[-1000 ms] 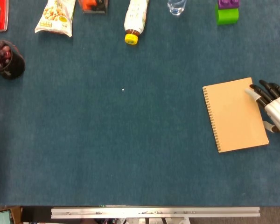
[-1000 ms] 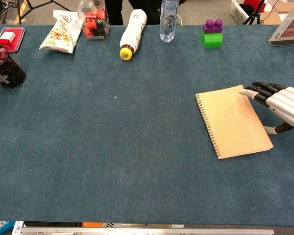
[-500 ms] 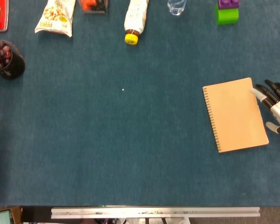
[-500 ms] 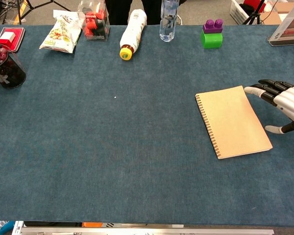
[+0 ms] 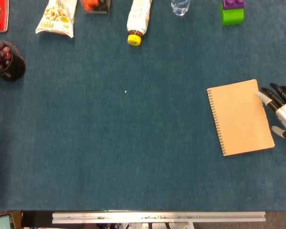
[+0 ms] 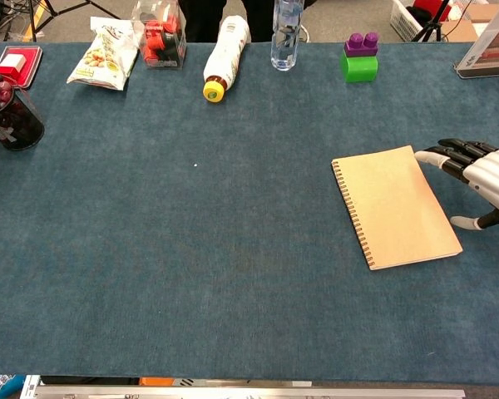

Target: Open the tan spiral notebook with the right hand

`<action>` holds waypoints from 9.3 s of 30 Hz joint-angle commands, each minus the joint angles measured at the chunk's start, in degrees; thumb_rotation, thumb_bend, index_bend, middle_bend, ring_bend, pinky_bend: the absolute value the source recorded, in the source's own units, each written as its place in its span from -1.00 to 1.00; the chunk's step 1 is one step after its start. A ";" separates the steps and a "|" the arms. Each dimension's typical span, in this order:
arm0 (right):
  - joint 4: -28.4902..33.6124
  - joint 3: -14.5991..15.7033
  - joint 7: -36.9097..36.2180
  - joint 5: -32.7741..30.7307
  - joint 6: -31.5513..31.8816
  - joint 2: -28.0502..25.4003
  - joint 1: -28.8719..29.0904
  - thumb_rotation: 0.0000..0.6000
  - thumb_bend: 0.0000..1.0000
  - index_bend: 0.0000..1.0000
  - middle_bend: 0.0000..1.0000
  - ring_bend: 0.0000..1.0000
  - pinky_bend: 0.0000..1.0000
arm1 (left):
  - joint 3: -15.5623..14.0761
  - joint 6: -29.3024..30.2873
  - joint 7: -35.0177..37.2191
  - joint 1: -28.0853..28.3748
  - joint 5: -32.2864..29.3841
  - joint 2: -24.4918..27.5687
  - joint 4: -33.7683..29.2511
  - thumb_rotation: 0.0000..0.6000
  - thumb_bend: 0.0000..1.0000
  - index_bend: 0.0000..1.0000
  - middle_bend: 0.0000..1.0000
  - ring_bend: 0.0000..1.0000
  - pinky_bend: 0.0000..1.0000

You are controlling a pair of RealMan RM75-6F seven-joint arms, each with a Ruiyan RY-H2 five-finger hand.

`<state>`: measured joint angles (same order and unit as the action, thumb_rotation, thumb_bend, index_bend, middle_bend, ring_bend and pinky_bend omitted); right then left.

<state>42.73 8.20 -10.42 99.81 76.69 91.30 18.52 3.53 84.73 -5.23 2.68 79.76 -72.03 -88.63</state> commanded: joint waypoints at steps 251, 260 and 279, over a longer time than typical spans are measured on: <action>6.89 -6.05 -4.45 0.26 15.01 7.10 12.45 1.00 -0.58 -0.59 -0.62 -0.92 -0.68 | -0.18 -0.86 1.87 -0.74 -0.65 -0.18 1.02 1.00 -0.51 -0.20 -0.39 -0.25 0.11; 32.51 -4.50 16.40 -6.75 7.63 -11.53 6.67 1.00 -0.58 -0.56 -0.62 -0.92 -0.68 | -0.14 -0.72 1.26 -0.33 0.08 -0.23 0.22 1.00 -0.51 -0.20 -0.39 -0.25 0.11; 50.94 -5.15 29.33 -18.28 14.74 -19.68 -9.06 1.00 -0.58 -0.47 -0.65 -0.92 -0.68 | 1.39 0.29 3.72 0.62 0.97 -0.11 -1.61 1.00 -0.51 -0.30 -0.39 -0.25 0.05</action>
<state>93.70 3.53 19.38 81.79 91.06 71.66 9.97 4.87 85.08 -1.42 3.22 80.76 -72.12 -90.17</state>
